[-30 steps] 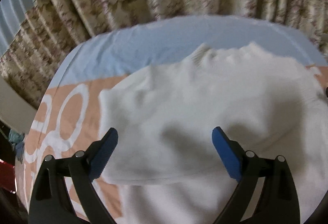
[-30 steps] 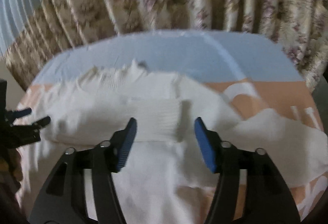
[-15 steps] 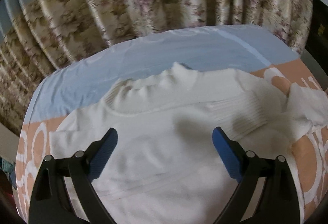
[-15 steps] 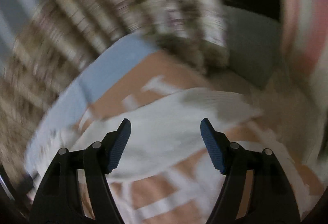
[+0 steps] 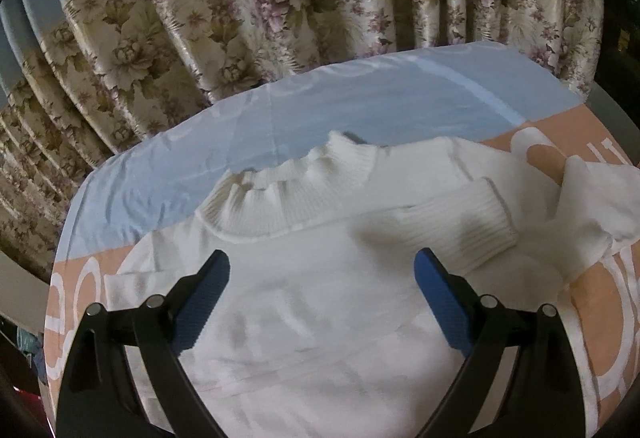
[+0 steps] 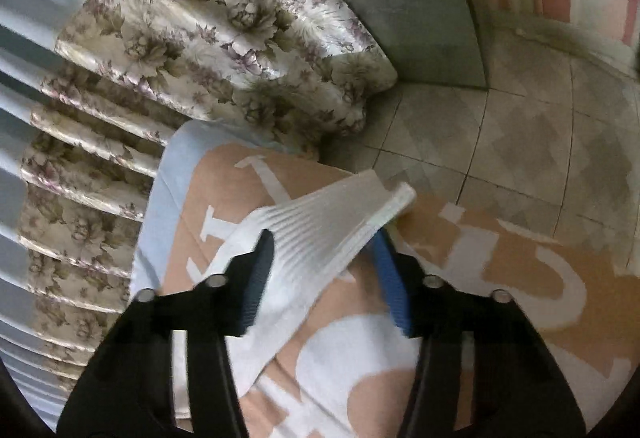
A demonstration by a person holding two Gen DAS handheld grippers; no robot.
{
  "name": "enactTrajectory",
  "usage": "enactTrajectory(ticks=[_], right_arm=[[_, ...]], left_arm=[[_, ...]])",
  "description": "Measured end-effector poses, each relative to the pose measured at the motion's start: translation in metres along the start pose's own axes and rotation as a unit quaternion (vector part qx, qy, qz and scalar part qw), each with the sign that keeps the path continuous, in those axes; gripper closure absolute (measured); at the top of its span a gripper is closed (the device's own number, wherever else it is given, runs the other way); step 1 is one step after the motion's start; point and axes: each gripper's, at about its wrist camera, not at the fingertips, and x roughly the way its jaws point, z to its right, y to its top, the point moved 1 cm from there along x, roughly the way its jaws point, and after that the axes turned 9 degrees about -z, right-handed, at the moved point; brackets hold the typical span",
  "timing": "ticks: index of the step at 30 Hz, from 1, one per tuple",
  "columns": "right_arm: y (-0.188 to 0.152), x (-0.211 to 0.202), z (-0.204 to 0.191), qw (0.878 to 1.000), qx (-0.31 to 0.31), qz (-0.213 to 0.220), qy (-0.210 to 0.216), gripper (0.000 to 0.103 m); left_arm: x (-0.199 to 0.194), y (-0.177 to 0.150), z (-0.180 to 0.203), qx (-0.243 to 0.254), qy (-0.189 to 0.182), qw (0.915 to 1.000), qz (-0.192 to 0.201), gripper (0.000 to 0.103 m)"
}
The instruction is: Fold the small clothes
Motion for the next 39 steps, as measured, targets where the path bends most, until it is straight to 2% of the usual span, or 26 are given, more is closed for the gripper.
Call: enactTrajectory(ticks=[2,3,8,12,16,19,21,26,29,32,35,39], right_arm=[[0.002,0.003,-0.005,0.999,-0.023,0.011,-0.023,0.086],[0.001,0.002,-0.008,0.999,-0.033,0.02,-0.035,0.091],[-0.013,-0.006,-0.028,0.993,-0.09,0.05,-0.059,0.095],[-0.036,-0.019,-0.066,0.983,-0.158,0.081,-0.044,0.095],[-0.067,-0.011,-0.118,0.971,-0.23,0.057,-0.014,0.095],[-0.102,0.006,-0.162,0.956,-0.292,0.02,0.02,0.095],[-0.131,0.019,-0.192,0.941,-0.335,-0.005,0.037,0.095],[-0.209,0.045,-0.256,0.898,-0.433,-0.044,0.07,0.095],[-0.256,0.062,-0.282,0.874,-0.47,-0.086,0.091,0.095],[-0.303,0.08,-0.295,0.845,-0.514,-0.115,0.088,0.095],[-0.331,0.099,-0.293,0.828,-0.536,-0.146,0.069,0.095],[-0.341,0.107,-0.288,0.812,-0.558,-0.161,0.053,0.087]], left_arm=[[0.002,-0.003,-0.007,-0.007,0.003,1.0,-0.003,0.009],[0.003,-0.005,-0.01,-0.01,0.003,0.9999,-0.006,0.009],[0.01,-0.013,-0.022,-0.019,0.004,0.9997,-0.015,0.009],[0.012,-0.02,-0.032,-0.024,0.007,0.9995,-0.018,0.009],[0.014,-0.028,-0.047,-0.038,0.007,0.999,-0.023,0.009],[0.016,-0.037,-0.06,-0.048,0.009,0.9984,-0.03,0.009],[0.016,-0.045,-0.071,-0.055,0.017,0.9978,-0.033,0.009],[0.018,-0.069,-0.107,-0.087,0.031,0.9946,-0.048,0.009],[0.018,-0.08,-0.132,-0.112,0.035,0.9916,-0.054,0.009],[0.02,-0.087,-0.151,-0.132,0.044,0.9885,-0.059,0.009],[0.02,-0.09,-0.16,-0.142,0.035,0.9875,-0.059,0.009],[0.021,-0.089,-0.156,-0.137,0.026,0.9886,-0.058,0.009]])
